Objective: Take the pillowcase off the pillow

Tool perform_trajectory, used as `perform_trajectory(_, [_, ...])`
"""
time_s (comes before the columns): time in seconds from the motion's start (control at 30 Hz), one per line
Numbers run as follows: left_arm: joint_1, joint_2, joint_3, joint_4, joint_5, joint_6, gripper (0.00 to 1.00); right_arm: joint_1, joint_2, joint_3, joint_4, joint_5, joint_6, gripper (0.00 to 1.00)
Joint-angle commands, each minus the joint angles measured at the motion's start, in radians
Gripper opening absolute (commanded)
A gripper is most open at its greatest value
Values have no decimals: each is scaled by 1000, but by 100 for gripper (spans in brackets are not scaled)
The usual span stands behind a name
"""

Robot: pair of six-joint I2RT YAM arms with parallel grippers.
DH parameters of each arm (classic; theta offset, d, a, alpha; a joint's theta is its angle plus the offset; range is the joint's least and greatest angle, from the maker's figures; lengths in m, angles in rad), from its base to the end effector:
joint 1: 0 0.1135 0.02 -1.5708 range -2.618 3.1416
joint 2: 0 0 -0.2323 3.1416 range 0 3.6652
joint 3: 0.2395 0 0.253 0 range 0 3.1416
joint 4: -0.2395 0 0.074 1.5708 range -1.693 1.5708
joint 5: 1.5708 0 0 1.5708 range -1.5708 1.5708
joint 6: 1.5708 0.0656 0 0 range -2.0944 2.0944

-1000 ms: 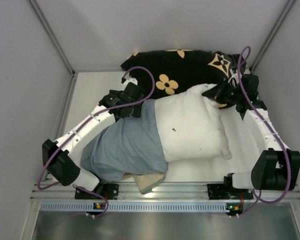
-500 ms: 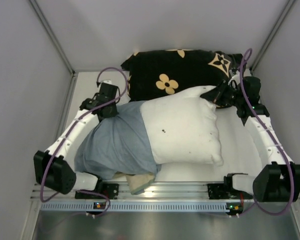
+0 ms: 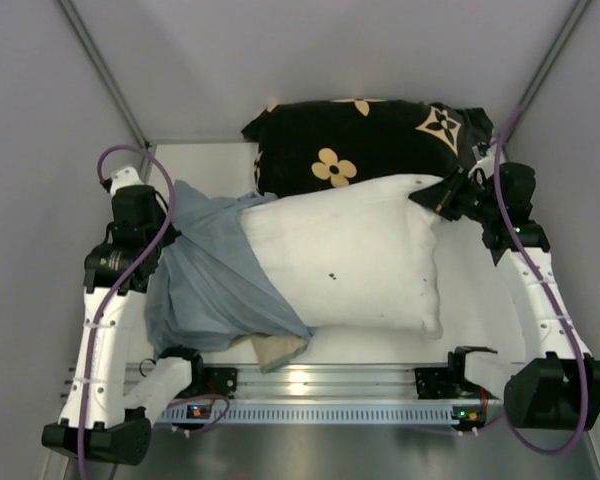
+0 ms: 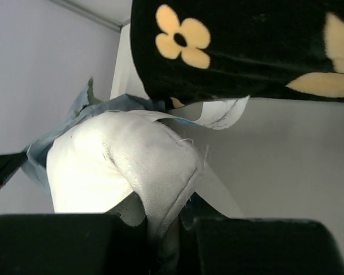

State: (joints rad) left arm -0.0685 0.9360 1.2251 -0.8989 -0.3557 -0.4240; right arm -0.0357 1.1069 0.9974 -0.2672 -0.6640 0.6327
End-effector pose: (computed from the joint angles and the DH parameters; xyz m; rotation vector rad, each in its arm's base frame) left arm 0.2129 0.0083 0.3505 -0.5730 2.0610 0.1007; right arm 0.2850 0.0303 0.3078 0.2081 1.9939 1.0334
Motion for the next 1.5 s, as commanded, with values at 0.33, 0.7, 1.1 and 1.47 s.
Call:
perform_trajectory(0.33, [39, -92, 71, -37, -125, 5, 0, -389, -21, 32, 37, 158, 119, 0])
perform_trajectory(0.7, [39, -89, -29, 164, 843, 88, 66, -173, 145, 73, 124, 7, 73, 0])
perform_trajectory(1.1, [39, 211, 109, 23, 209, -67, 99, -64, 232, 82, 439, -338, 179, 0])
perform_trajectory(1.47, [39, 319, -35, 176, 351, -85, 99, -10, 189, 165, 11, -65, -130, 8])
